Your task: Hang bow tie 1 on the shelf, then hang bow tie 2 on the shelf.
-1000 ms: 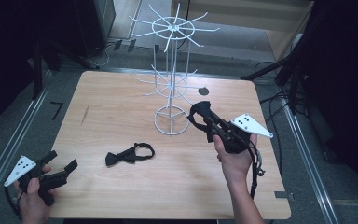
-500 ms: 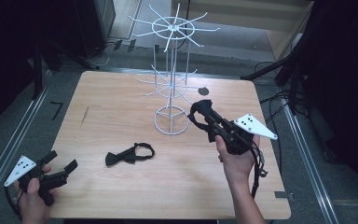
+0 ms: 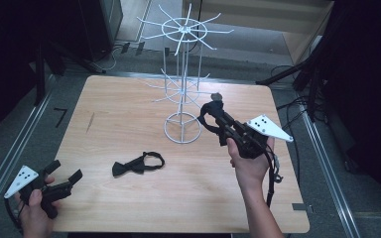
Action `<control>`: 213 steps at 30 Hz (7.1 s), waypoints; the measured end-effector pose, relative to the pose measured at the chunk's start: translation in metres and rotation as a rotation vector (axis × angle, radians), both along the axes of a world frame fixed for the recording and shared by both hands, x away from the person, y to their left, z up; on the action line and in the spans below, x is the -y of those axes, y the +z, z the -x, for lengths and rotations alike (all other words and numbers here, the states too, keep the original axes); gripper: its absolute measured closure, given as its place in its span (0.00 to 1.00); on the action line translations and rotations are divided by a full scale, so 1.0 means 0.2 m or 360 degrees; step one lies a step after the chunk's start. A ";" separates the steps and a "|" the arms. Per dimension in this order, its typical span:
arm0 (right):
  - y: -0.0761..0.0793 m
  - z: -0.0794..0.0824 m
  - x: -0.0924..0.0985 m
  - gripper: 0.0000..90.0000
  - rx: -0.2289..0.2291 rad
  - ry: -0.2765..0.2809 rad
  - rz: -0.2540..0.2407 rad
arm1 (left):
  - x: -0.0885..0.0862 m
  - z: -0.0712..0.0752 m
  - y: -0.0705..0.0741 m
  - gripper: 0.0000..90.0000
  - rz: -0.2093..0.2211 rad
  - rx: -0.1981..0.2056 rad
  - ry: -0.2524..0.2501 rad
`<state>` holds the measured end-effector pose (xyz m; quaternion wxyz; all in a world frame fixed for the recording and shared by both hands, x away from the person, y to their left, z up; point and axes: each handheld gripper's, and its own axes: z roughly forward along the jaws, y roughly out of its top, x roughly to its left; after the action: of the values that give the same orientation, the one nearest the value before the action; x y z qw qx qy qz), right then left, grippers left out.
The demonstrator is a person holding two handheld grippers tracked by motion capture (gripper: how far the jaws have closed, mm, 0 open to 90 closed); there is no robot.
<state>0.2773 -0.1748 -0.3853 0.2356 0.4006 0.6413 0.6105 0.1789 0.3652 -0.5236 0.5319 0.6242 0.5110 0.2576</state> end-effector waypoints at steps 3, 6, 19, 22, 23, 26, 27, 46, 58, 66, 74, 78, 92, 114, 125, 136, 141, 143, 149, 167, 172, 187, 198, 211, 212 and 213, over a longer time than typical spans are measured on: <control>0.00 -0.01 -0.01 0.87 -0.0003 0.0003 -0.0003 | 0.00 0.00 0.00 0.04 0.0000 0.0000 0.0000; -0.01 -0.03 -0.03 0.87 -0.0014 0.0019 -0.0008 | 0.00 0.00 0.00 0.04 0.0000 0.0000 0.0000; -0.05 -0.13 -0.04 0.87 -0.0104 0.0009 -0.0066 | 0.00 0.00 0.00 0.04 0.0001 -0.0001 -0.0002; -0.07 -0.15 -0.05 0.87 -0.0129 0.0003 -0.0051 | 0.00 0.00 0.00 0.04 -0.0001 -0.0002 -0.0002; -0.07 -0.15 -0.05 0.87 -0.0129 0.0003 -0.0051 | 0.00 0.00 0.00 0.04 -0.0001 -0.0002 -0.0002; -0.10 -0.17 -0.06 0.87 -0.0153 -0.0001 -0.0034 | 0.00 0.00 0.00 0.04 -0.0001 -0.0002 -0.0002; -0.11 -0.19 -0.07 0.87 -0.0164 0.0000 -0.0035 | 0.00 0.00 0.00 0.04 -0.0001 -0.0002 -0.0002; -0.21 -0.30 -0.13 0.86 -0.0287 0.0002 -0.0038 | 0.00 0.00 0.00 0.04 -0.0006 0.0000 0.0003; -0.28 -0.31 -0.14 0.73 -0.0268 -0.0014 -0.0003 | 0.00 0.00 0.00 0.04 -0.0007 0.0001 0.0004; -0.24 -0.25 -0.12 0.69 -0.0158 -0.0049 0.0010 | 0.00 0.00 0.00 0.04 -0.0007 0.0002 0.0005; -0.17 -0.22 -0.12 0.97 -0.0076 -0.0040 0.0053 | 0.00 0.00 0.00 0.04 -0.0012 0.0003 0.0006; -0.18 -0.23 -0.14 0.96 -0.0086 -0.0046 0.0054 | 0.00 0.00 0.00 0.04 -0.0011 0.0002 0.0005; -0.30 -0.11 -0.13 0.76 -0.0085 -0.0055 0.0099 | 0.00 0.00 0.00 0.04 -0.0004 0.0004 0.0010; -0.51 -0.01 -0.37 0.71 -0.0218 0.0239 0.0194 | 0.00 0.00 0.00 0.04 0.0001 -0.0004 -0.0001; -0.66 -0.01 -0.59 0.68 -0.0345 0.0377 0.0324 | 0.00 0.00 0.00 0.04 0.0006 -0.0003 -0.0002; -0.73 -0.02 -0.69 0.68 -0.0425 0.0397 0.0378 | 0.00 0.00 0.00 0.04 0.0012 -0.0002 -0.0004; -0.76 -0.03 -0.73 0.68 -0.0482 0.0403 0.0389 | 0.00 0.00 0.00 0.04 0.0022 -0.0013 -0.0009; -0.77 -0.03 -0.74 0.68 -0.0493 0.0407 0.0394 | 0.00 0.00 0.00 0.04 0.0020 -0.0012 -0.0012; -0.77 -0.04 -0.79 0.68 -0.0534 0.0381 0.0412 | 0.00 -0.01 0.00 0.04 0.0016 -0.0019 -0.0015; -0.78 -0.07 -0.80 0.97 -0.0658 0.0270 0.0476 | -0.01 -0.01 0.00 0.04 0.0021 -0.0024 -0.0022; -0.78 -0.06 -0.79 0.99 -0.0581 0.0252 0.0483 | -0.01 -0.01 0.00 0.04 0.0026 -0.0027 -0.0022; -0.69 0.02 -0.69 1.00 -0.0267 0.0158 0.0369 | -0.01 -0.01 0.00 0.04 0.0020 -0.0030 -0.0033; -0.58 0.04 -0.64 1.00 -0.0152 0.0134 0.0309 | -0.01 -0.01 0.00 0.04 0.0023 -0.0030 -0.0030; -0.48 0.06 -0.57 1.00 -0.0082 0.0108 0.0251 | -0.01 -0.01 0.00 0.04 0.0025 -0.0030 -0.0030; -0.48 0.06 -0.57 1.00 -0.0082 0.0108 0.0251 | -0.01 -0.01 0.00 0.04 0.0025 -0.0030 -0.0030; -0.47 0.05 -0.56 1.00 -0.0077 0.0104 0.0243 | -0.01 -0.01 0.00 0.04 0.0025 -0.0030 -0.0030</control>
<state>0.2664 -0.0618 -0.4794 0.2298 0.3749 0.7042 0.5574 0.1809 0.3666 -0.5237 0.5343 0.6272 0.5120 0.2428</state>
